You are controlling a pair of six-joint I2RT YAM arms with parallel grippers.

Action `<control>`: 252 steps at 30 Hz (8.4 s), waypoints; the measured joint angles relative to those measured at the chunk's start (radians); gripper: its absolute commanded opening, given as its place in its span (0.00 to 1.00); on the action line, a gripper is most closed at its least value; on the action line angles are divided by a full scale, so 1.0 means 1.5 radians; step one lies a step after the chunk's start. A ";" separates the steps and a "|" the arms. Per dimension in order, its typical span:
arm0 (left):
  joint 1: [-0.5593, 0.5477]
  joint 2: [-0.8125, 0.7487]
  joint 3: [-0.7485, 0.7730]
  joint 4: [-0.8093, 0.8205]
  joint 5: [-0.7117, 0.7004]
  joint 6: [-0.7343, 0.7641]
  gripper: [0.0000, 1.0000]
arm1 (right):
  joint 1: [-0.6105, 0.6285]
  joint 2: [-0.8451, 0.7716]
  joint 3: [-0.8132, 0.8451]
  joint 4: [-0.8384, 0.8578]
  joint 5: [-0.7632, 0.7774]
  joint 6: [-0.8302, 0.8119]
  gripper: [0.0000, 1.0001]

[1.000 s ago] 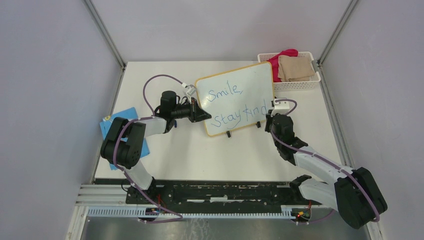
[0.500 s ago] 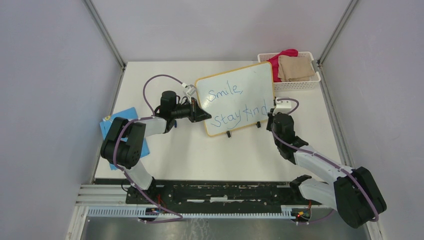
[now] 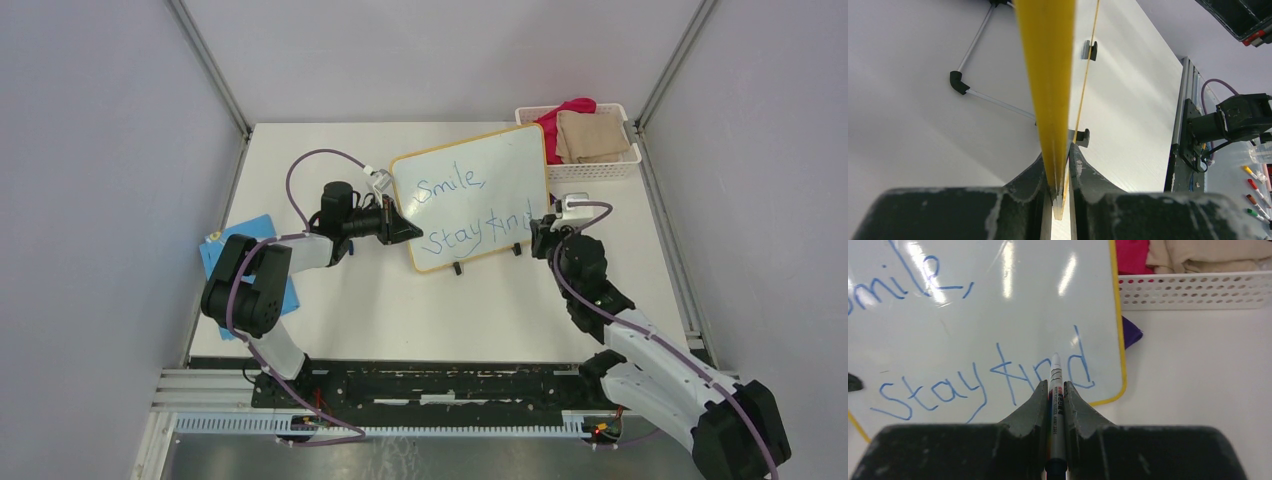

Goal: Write a sentence on the whiteboard
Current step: Write a sentence on the whiteboard, then close the whiteboard marker at the center of the board.

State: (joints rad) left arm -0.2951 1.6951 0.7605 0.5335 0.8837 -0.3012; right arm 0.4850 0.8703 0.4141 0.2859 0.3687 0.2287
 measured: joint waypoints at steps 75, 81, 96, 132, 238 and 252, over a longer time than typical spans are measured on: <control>0.000 0.000 0.009 -0.017 -0.002 0.001 0.02 | 0.035 0.158 0.018 0.117 -0.048 0.014 0.00; 0.000 0.000 0.009 -0.017 -0.002 0.001 0.02 | 0.034 0.157 0.018 0.117 -0.050 0.015 0.00; 0.000 -0.001 0.009 -0.017 -0.003 0.001 0.02 | 0.032 -0.117 -0.019 0.046 0.006 0.023 0.00; -0.002 -0.003 0.009 -0.020 -0.010 0.001 0.02 | -0.169 -0.088 -0.226 0.163 -0.072 0.336 0.00; -0.007 -0.011 0.009 -0.031 -0.025 0.011 0.23 | -0.197 -0.001 -0.182 0.178 -0.083 0.343 0.00; -0.021 -0.051 -0.005 -0.133 -0.130 0.042 0.76 | -0.169 -0.174 -0.127 0.034 -0.100 0.278 0.00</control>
State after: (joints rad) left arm -0.3267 1.6188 0.7525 0.3336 0.6880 -0.2375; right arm 0.2314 0.6090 0.2234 0.3363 0.2180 0.6464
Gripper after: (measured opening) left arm 0.708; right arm 0.176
